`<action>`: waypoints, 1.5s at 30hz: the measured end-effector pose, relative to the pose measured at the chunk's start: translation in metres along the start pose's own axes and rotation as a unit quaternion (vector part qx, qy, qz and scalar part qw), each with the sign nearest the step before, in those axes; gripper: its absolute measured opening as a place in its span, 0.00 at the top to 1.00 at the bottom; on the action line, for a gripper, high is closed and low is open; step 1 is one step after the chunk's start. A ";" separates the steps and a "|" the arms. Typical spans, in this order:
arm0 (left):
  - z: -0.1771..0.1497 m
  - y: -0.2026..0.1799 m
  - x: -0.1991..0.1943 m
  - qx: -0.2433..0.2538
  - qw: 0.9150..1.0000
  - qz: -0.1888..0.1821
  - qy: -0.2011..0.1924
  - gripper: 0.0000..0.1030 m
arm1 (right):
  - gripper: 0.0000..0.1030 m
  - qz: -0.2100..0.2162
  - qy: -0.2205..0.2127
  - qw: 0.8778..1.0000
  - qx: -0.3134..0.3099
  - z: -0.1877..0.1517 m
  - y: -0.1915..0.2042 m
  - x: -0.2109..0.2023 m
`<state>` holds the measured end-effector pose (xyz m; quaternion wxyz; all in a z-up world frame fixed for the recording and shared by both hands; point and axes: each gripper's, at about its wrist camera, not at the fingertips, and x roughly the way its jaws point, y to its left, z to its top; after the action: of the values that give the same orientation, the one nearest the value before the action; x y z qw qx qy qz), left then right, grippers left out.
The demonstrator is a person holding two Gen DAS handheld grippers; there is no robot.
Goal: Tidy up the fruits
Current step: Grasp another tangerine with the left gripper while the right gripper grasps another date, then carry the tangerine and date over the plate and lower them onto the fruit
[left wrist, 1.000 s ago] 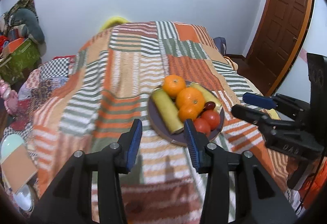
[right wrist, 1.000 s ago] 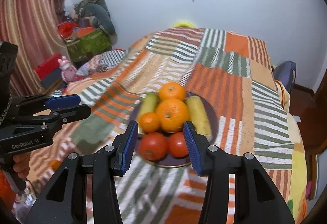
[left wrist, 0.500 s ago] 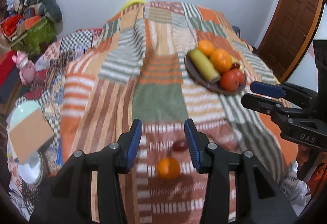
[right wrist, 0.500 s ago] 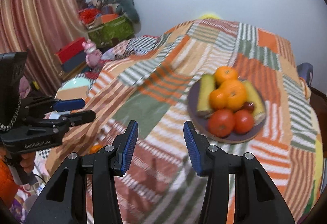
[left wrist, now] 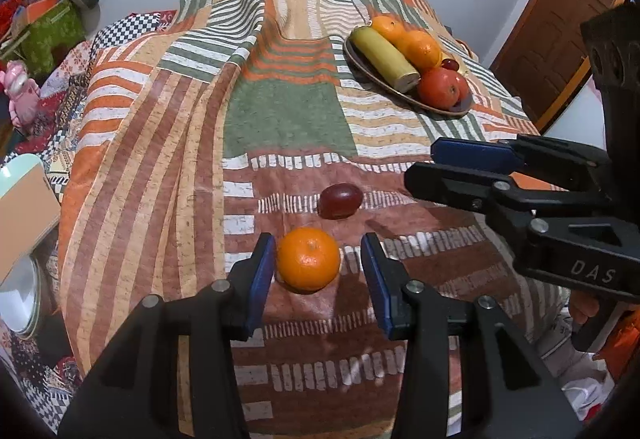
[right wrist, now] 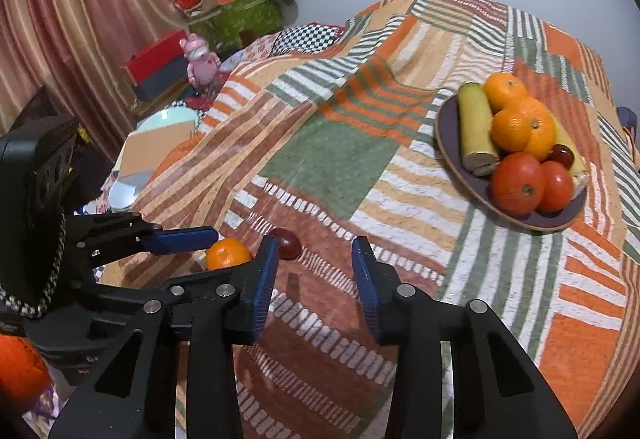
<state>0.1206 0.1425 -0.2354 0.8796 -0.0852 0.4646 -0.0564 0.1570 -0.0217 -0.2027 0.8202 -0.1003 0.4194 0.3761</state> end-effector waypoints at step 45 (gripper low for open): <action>0.064 -0.021 -0.033 -0.001 0.997 0.017 -0.078 0.66 | 0.79 -0.051 -0.054 0.997 -0.009 0.026 -0.040 -0.041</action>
<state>0.1546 0.1345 -0.1686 0.9138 -0.0829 0.3961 -0.0343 0.1853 -0.0591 -0.1610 0.8587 -0.1083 0.3656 0.3424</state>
